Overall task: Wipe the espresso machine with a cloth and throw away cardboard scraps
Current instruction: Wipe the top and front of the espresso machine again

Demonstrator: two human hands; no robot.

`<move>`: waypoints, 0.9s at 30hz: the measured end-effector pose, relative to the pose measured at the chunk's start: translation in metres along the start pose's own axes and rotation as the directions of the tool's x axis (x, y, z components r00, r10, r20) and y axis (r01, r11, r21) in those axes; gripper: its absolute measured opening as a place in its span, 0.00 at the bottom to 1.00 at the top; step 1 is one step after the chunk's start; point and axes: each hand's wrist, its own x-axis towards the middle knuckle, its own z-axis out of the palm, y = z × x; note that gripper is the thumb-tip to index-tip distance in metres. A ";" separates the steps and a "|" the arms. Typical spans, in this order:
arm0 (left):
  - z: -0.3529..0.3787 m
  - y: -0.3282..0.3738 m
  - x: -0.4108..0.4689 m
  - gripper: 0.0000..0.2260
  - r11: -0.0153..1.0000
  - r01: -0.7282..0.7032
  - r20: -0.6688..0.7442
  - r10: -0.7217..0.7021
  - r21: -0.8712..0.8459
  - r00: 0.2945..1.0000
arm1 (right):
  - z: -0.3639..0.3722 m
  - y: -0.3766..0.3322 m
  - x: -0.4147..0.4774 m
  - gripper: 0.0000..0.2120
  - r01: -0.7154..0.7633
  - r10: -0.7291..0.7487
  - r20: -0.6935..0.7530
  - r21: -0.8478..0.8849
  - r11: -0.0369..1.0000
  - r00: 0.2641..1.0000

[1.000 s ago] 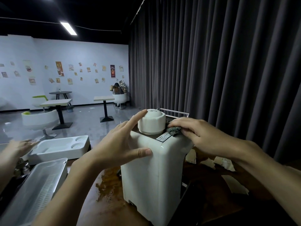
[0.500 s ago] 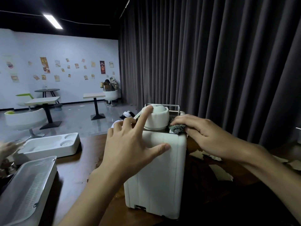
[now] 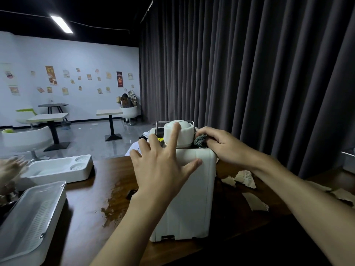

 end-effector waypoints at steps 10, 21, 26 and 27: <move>-0.007 0.022 -0.001 0.40 0.999 -0.031 -0.015 0.031 -0.020 0.999 | -0.004 0.000 -0.017 0.16 0.019 -0.021 -0.072 -0.035 0.999 0.997; -0.051 -0.025 -0.009 0.29 0.584 0.084 0.216 0.161 -0.807 0.963 | 0.031 -0.041 -0.044 0.10 0.332 -0.306 -0.317 0.030 0.943 0.898; -0.063 -0.023 -0.007 0.15 0.414 0.141 0.213 0.134 -0.899 0.968 | 0.040 -0.047 -0.027 0.08 0.404 -0.339 -0.399 0.091 0.910 0.852; -0.064 -0.023 -0.007 0.13 0.359 0.178 0.224 0.093 -0.916 0.970 | 0.041 -0.047 -0.024 0.07 0.401 -0.345 -0.376 0.079 0.913 0.860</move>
